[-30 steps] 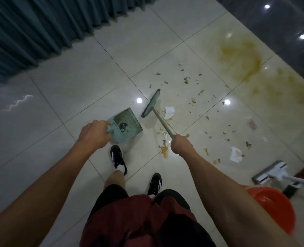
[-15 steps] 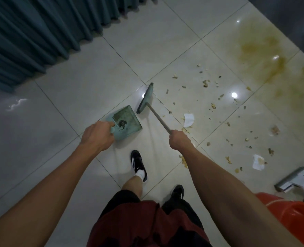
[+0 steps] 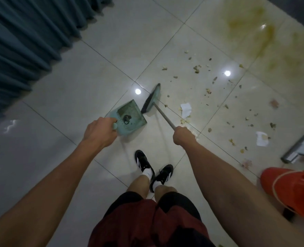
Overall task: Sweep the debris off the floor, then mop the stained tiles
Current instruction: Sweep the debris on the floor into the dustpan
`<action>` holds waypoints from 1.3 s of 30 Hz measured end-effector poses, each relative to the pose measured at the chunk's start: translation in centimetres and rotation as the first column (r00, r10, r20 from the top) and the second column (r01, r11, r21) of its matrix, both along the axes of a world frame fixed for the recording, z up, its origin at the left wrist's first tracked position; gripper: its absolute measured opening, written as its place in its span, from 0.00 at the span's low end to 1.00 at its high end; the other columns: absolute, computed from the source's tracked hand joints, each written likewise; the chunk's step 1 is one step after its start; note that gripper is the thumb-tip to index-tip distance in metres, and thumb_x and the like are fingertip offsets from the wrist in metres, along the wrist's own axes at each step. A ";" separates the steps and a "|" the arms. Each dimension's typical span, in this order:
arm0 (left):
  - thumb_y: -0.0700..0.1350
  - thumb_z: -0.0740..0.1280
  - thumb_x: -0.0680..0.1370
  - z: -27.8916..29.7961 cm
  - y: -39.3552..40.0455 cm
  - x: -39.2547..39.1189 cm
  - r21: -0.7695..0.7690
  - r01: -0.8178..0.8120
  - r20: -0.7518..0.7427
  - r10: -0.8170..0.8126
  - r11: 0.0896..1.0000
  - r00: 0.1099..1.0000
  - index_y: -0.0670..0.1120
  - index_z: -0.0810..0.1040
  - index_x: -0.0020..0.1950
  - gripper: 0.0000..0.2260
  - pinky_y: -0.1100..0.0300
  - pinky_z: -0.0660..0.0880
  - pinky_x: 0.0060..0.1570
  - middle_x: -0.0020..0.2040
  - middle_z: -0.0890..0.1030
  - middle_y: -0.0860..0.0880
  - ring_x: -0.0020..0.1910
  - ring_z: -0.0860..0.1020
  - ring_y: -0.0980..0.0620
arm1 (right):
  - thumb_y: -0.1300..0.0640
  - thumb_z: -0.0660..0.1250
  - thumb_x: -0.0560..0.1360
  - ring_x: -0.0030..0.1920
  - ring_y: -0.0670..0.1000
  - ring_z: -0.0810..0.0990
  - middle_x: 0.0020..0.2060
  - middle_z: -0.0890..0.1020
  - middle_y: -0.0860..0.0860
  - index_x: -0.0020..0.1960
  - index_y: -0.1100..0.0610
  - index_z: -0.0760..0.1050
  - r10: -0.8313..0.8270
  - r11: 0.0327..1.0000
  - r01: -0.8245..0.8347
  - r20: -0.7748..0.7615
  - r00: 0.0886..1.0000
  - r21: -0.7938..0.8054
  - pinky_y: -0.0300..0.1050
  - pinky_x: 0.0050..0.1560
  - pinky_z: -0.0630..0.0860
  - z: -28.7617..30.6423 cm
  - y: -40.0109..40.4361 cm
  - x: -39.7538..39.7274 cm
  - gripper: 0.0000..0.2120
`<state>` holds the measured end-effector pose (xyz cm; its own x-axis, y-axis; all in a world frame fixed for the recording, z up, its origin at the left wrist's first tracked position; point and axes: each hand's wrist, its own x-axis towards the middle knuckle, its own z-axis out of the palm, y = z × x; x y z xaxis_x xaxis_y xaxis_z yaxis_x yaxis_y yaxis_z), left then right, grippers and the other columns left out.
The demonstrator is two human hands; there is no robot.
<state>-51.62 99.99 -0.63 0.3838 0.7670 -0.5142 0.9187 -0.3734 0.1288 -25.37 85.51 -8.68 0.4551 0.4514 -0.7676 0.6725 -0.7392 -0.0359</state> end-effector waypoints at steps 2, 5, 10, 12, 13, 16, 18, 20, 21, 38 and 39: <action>0.46 0.66 0.75 0.0 -0.9 1.5 0.009 0.025 0.005 -0.025 1.000 1.000 0.56 0.80 0.57 0.12 0.59 0.70 0.36 0.45 0.81 0.48 0.37 0.77 0.46 | 0.64 0.59 0.78 0.51 0.57 0.82 0.52 0.79 0.55 0.65 0.60 0.73 -0.040 0.999 0.040 -0.002 0.999 -0.001 0.49 0.46 0.79 0.2 -2.2 1.0 0.16; 0.46 0.66 0.76 0.1 -2.6 3.5 0.008 0.059 0.004 -0.059 0.998 0.998 0.55 0.80 0.60 0.14 0.59 0.72 0.35 0.46 0.82 0.47 0.37 0.78 0.46 | 0.64 0.59 0.78 0.52 0.57 0.82 0.54 0.80 0.55 0.66 0.59 0.72 -0.120 0.993 0.120 -0.003 0.993 0.005 0.49 0.46 0.78 0.5 -5.8 2.6 0.17; 0.46 0.66 0.77 0.3 -5.8 6.8 -0.013 0.111 0.022 -0.111 0.994 0.994 0.54 0.79 0.66 0.17 0.60 0.72 0.34 0.46 0.82 0.47 0.37 0.78 0.48 | 0.62 0.60 0.79 0.46 0.55 0.77 0.47 0.75 0.53 0.65 0.58 0.74 -0.219 0.975 0.220 0.030 0.975 -0.014 0.47 0.45 0.74 0.9 -12.2 5.5 0.16; 0.45 0.66 0.77 0.5 -6.9 8.1 -0.013 0.153 0.016 -0.153 0.988 0.988 0.53 0.79 0.65 0.16 0.60 0.72 0.34 0.45 0.81 0.48 0.37 0.78 0.48 | 0.61 0.60 0.79 0.44 0.54 0.76 0.46 0.75 0.52 0.65 0.57 0.74 -0.255 0.967 0.256 0.048 0.966 -0.012 0.47 0.45 0.75 1.3 -14.6 6.6 0.15; 0.45 0.66 0.77 0.7 -7.5 8.8 -0.013 0.174 0.011 -0.174 0.985 0.985 0.53 0.79 0.64 0.15 0.59 0.72 0.34 0.44 0.81 0.48 0.36 0.78 0.48 | 0.61 0.60 0.79 0.44 0.54 0.76 0.47 0.76 0.53 0.65 0.57 0.74 -0.273 0.962 0.274 0.054 0.961 -0.011 0.47 0.44 0.75 1.5 -15.6 7.1 0.15; 0.45 0.66 0.78 1.2 -8.9 10.8 0.004 0.227 -0.011 -0.227 0.974 0.974 0.52 0.79 0.64 0.14 0.61 0.71 0.31 0.41 0.79 0.50 0.34 0.77 0.51 | 0.62 0.61 0.78 0.44 0.54 0.76 0.45 0.76 0.53 0.64 0.58 0.74 -0.334 0.942 0.334 0.051 0.941 0.012 0.47 0.43 0.75 2.0 -17.9 8.0 0.15; 0.45 0.66 0.78 1.5 -9.4 12.1 0.020 0.251 -0.015 -0.251 0.968 0.968 0.52 0.79 0.63 0.13 0.62 0.66 0.27 0.40 0.78 0.51 0.32 0.75 0.54 | 0.62 0.61 0.78 0.46 0.55 0.79 0.47 0.78 0.54 0.64 0.59 0.74 -0.371 0.928 0.370 0.025 0.928 0.042 0.49 0.46 0.78 2.3 -19.0 8.1 0.14; 0.45 0.67 0.78 1.9 -9.6 13.1 0.034 0.271 -0.005 -0.271 0.962 0.963 0.52 0.80 0.60 0.12 0.63 0.64 0.26 0.39 0.77 0.52 0.31 0.73 0.54 | 0.61 0.60 0.79 0.51 0.57 0.81 0.52 0.80 0.56 0.64 0.59 0.73 -0.389 0.919 0.388 0.008 0.921 0.067 0.49 0.47 0.78 2.5 -19.8 7.6 0.14; 0.44 0.67 0.77 2.1 -9.6 13.5 0.040 0.278 0.005 -0.278 0.960 0.961 0.51 0.81 0.58 0.11 0.63 0.63 0.26 0.38 0.77 0.53 0.30 0.72 0.56 | 0.60 0.60 0.80 0.52 0.57 0.81 0.54 0.80 0.56 0.65 0.59 0.73 -0.397 0.914 0.396 0.000 0.918 0.084 0.49 0.46 0.77 2.6 -19.9 7.3 0.15; 0.44 0.66 0.73 4.0 6.9 14.6 0.080 0.225 0.012 -0.227 0.971 0.974 0.53 0.81 0.51 0.09 0.57 0.72 0.35 0.41 0.80 0.47 0.36 0.77 0.45 | 0.59 0.59 0.82 0.53 0.58 0.81 0.56 0.80 0.58 0.65 0.60 0.74 -0.315 0.928 0.326 -0.091 0.945 0.179 0.49 0.49 0.79 3.1 0.1 10.5 0.14; 0.44 0.66 0.73 3.8 8.9 14.5 0.068 0.223 0.014 -0.224 0.972 0.974 0.52 0.81 0.53 0.10 0.57 0.74 0.36 0.42 0.81 0.47 0.37 0.78 0.44 | 0.59 0.58 0.82 0.50 0.58 0.81 0.55 0.80 0.58 0.66 0.60 0.73 -0.326 0.923 0.342 -0.114 0.938 0.178 0.50 0.49 0.80 3.0 2.3 10.6 0.14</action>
<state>-37.11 108.85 3.19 0.5595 0.6923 -0.4556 0.8084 -0.5772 0.1157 -14.79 87.86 -5.66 0.5453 0.4263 -0.7217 0.3766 -0.8938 -0.2434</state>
